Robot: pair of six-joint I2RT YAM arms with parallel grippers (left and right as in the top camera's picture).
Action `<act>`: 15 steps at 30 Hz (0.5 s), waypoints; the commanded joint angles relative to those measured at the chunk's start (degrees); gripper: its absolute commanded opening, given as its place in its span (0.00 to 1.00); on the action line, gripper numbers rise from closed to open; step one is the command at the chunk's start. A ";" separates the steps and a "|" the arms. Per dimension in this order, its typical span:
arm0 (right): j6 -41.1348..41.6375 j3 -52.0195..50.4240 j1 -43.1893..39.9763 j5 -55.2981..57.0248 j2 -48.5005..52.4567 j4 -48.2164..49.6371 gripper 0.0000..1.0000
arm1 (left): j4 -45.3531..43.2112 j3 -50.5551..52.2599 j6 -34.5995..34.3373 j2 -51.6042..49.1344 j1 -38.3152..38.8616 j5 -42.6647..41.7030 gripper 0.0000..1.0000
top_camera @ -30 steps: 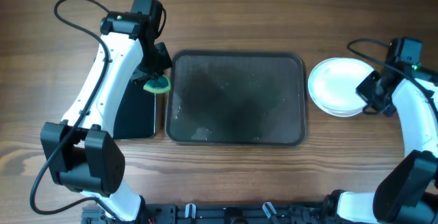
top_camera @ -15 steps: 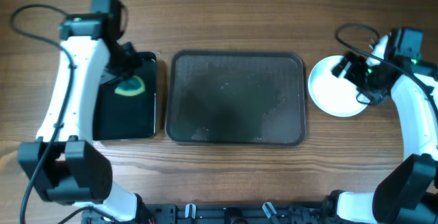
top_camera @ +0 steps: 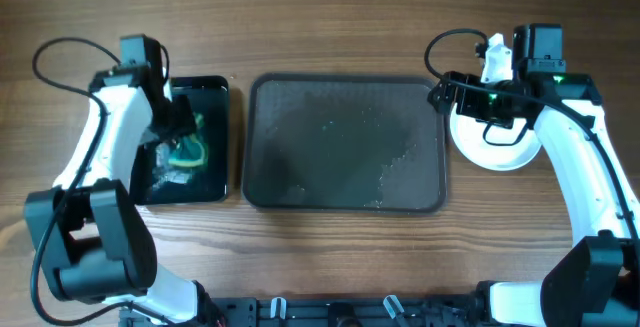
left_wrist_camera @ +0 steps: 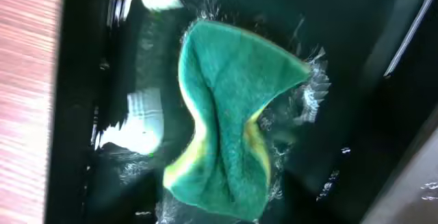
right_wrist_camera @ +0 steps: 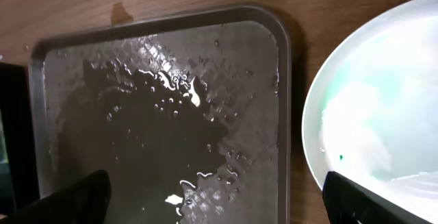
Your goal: Clean dirty plates on tray and stack at the side
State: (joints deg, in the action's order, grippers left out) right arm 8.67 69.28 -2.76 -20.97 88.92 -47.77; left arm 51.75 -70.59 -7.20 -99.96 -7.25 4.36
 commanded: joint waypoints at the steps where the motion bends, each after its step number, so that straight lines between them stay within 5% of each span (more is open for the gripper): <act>1: -1.42 0.79 0.20 -0.07 -0.98 -0.42 1.00 | -1.09 1.97 2.27 -0.09 -0.17 -0.48 0.86; 3: -1.49 0.81 0.20 -0.07 -1.29 -1.16 1.00 | 0.74 0.50 2.19 0.81 -0.15 -0.52 0.99; 8: -2.60 2.29 0.20 0.37 -5.14 -3.87 1.00 | 8.52 -9.11 -1.33 5.31 -0.11 -0.50 1.00; 15: -2.60 10.01 0.17 2.95 -18.58 -13.33 1.00 | 5.90 -11.08 -1.38 9.97 -0.11 -0.48 1.00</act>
State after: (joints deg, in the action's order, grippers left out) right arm 7.18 73.63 -2.76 -19.88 78.78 -58.30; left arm 57.69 -80.99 -7.62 -91.70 -7.25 4.40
